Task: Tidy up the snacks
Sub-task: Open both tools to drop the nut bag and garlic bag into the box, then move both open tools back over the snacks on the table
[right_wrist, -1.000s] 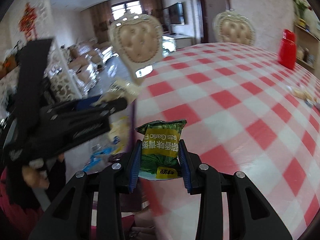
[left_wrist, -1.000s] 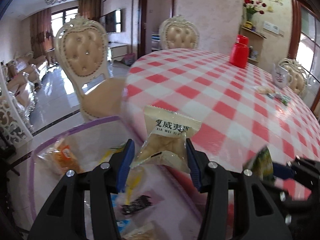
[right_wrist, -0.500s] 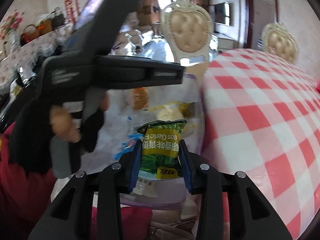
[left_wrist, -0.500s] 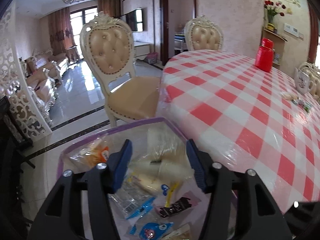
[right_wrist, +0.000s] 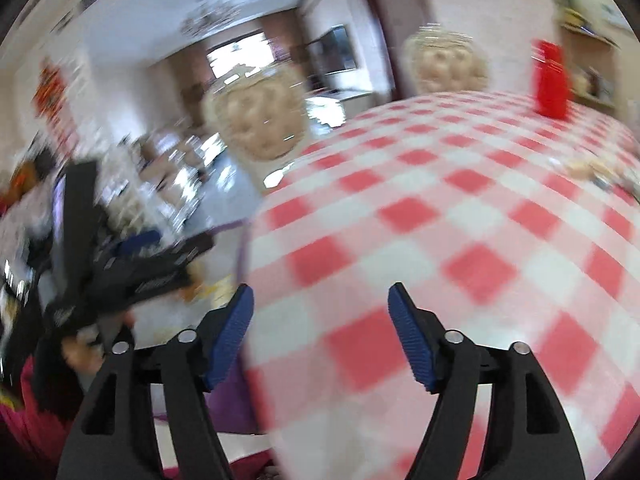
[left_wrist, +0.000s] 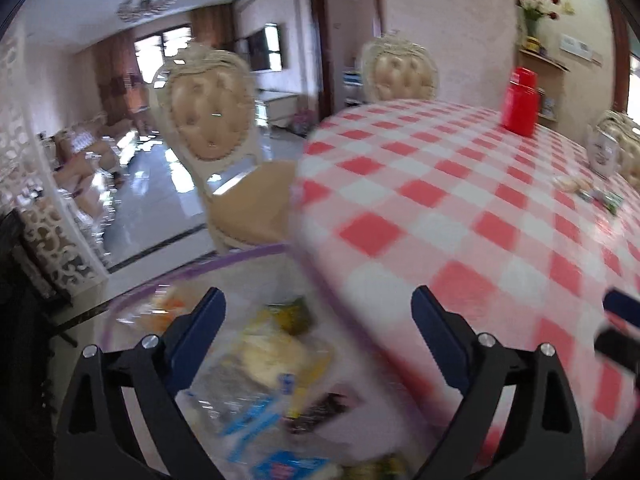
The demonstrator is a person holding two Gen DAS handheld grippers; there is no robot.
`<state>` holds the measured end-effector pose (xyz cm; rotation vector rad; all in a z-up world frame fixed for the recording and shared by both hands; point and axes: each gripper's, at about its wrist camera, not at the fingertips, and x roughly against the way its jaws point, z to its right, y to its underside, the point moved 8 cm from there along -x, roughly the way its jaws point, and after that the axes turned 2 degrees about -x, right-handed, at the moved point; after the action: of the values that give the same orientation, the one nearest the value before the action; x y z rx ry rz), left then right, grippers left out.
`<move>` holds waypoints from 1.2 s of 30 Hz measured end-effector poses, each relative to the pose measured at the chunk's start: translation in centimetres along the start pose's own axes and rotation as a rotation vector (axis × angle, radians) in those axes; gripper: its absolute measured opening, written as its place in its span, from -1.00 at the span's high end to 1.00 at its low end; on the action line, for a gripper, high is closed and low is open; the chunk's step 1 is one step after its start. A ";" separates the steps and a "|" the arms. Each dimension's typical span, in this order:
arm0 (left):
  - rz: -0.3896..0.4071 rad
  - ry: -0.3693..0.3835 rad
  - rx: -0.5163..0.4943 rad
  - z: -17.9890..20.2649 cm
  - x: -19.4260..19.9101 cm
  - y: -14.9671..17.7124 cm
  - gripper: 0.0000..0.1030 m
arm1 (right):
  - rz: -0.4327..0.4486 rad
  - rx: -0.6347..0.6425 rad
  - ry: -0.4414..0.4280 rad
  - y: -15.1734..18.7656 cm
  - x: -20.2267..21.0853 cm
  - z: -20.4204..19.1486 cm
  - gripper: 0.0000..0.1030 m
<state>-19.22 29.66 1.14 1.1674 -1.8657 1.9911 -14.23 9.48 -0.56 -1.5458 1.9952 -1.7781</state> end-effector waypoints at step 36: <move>0.042 0.572 0.145 37.9 -14.9 -15.3 -0.96 | 0.041 -0.427 0.666 -13.3 -0.4 46.1 -0.64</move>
<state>15.96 3.99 -0.01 0.4982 -1.4816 2.2048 22.31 -21.14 -6.01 -1.0319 2.8316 -2.1531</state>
